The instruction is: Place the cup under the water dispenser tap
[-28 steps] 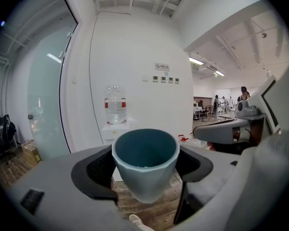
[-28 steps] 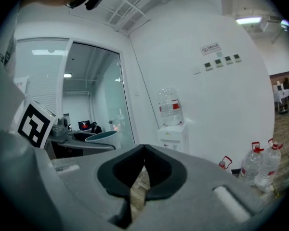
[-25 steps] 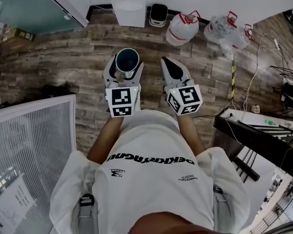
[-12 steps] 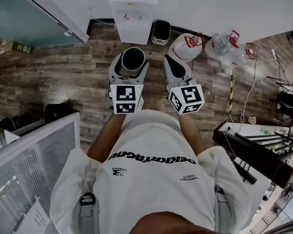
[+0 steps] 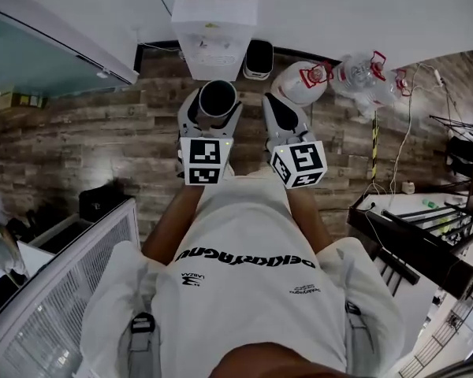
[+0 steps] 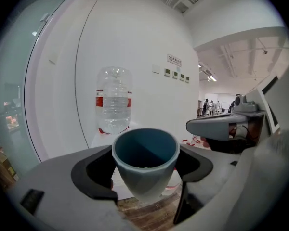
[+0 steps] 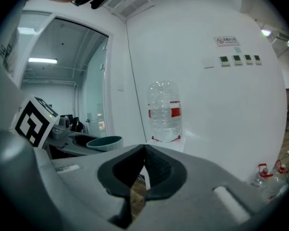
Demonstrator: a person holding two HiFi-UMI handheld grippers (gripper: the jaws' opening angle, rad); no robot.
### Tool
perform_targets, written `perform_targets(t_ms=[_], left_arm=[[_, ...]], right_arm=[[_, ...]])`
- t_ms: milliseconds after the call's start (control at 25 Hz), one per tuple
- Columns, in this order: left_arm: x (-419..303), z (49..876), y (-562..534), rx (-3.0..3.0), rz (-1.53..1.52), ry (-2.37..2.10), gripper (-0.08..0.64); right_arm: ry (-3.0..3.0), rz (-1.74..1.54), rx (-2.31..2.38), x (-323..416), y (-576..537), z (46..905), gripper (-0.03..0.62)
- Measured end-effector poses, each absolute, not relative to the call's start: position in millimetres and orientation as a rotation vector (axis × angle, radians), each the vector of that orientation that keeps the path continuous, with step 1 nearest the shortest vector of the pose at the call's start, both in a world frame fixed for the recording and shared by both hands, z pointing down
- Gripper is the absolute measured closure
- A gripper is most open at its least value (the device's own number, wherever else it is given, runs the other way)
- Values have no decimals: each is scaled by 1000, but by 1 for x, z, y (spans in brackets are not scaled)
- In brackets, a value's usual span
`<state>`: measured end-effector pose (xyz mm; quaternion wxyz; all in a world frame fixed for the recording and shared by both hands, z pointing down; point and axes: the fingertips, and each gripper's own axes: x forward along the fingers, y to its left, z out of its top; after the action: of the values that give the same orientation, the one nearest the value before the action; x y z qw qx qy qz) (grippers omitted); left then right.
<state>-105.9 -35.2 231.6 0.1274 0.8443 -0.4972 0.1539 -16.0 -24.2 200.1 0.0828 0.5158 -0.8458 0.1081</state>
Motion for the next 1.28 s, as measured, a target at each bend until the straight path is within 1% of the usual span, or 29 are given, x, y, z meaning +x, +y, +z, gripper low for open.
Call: perform_targets(t_ms=[560, 920, 1280], left_arm=[[-104, 283, -82, 2411, 543, -1457, 194], [-87, 335, -132, 2372, 565, -1506, 193], [-65, 392, -163, 2318, 562, -1529, 193]], right_arm=[[-2429, 430, 1478, -10, -72, 265, 592], [-2409, 442, 1487, 20, -120, 316, 592], [-2413, 537, 1496, 41, -143, 378, 592]])
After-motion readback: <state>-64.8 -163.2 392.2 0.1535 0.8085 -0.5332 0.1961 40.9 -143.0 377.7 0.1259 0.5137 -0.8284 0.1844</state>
